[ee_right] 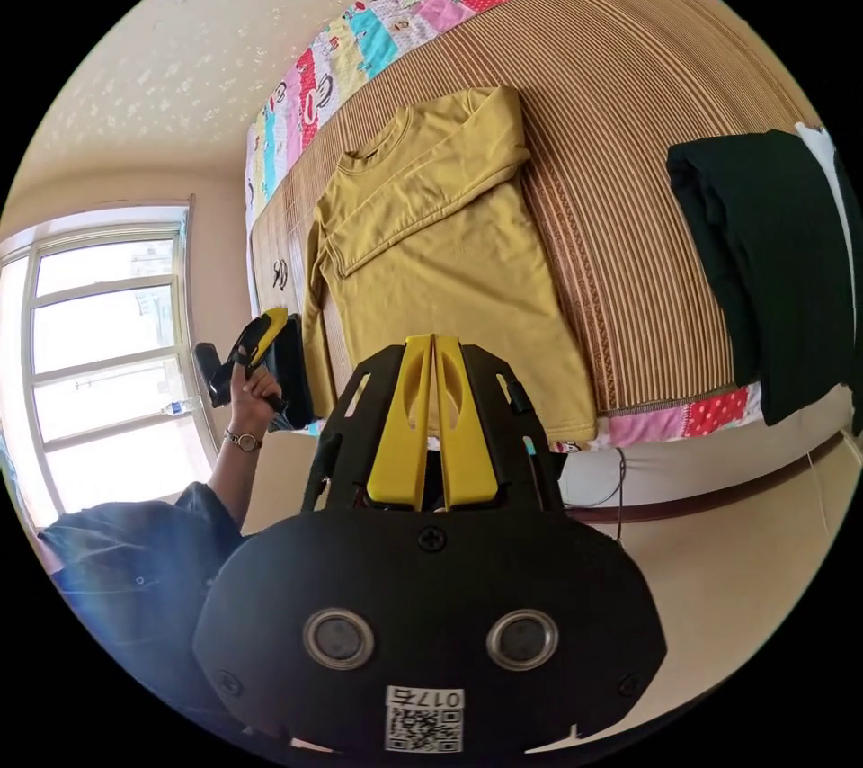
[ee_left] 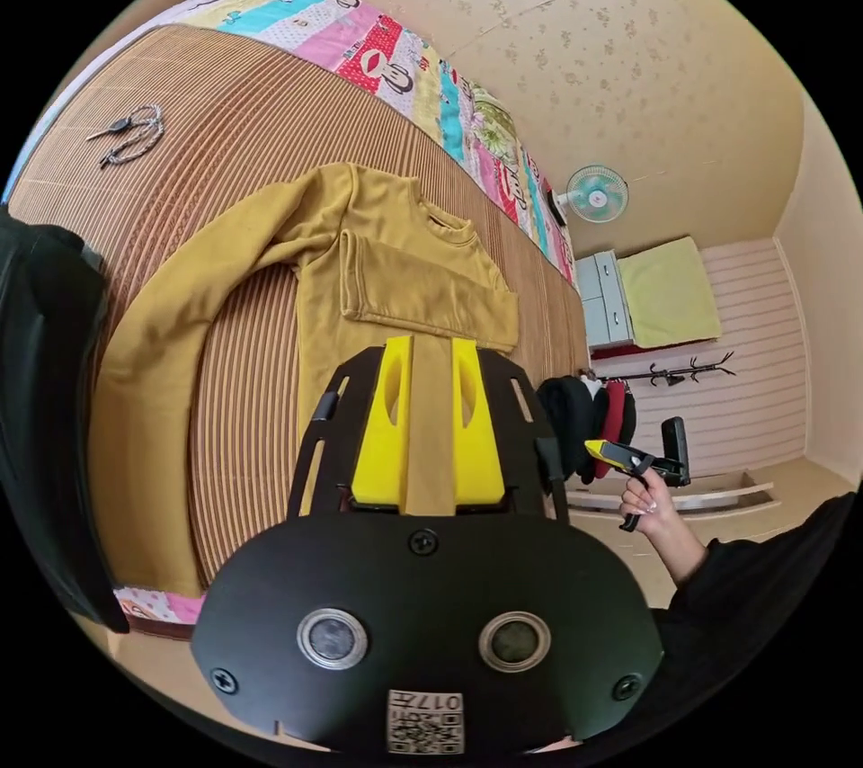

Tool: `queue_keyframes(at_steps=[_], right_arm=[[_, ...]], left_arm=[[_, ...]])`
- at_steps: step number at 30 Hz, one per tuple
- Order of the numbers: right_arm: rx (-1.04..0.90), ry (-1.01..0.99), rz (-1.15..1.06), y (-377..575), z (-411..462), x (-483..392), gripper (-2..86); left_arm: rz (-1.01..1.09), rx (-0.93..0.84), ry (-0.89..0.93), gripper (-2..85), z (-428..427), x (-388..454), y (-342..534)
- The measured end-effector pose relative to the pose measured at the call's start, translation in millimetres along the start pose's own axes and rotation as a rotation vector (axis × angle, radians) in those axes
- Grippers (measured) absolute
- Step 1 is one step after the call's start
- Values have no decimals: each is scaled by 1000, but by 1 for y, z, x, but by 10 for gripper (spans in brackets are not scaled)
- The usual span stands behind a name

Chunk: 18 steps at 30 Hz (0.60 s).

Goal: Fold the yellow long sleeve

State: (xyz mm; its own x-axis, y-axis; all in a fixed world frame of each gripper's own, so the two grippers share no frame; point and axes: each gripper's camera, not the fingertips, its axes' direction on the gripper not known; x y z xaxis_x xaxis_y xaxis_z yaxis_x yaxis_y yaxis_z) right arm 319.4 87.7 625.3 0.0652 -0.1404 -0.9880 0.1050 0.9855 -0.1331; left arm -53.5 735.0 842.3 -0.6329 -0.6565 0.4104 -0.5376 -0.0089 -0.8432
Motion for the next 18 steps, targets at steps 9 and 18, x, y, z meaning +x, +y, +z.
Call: queue_keyframes(at_steps=[9, 18], right_arm=[[-12, 92, -237, -109, 91, -13, 22], [-62, 268, -286, -195, 180, 1, 71]], left_arm=[[-109, 31, -206, 85, 85, -15, -61], [-110, 60, -304, 87, 111, -11, -64]])
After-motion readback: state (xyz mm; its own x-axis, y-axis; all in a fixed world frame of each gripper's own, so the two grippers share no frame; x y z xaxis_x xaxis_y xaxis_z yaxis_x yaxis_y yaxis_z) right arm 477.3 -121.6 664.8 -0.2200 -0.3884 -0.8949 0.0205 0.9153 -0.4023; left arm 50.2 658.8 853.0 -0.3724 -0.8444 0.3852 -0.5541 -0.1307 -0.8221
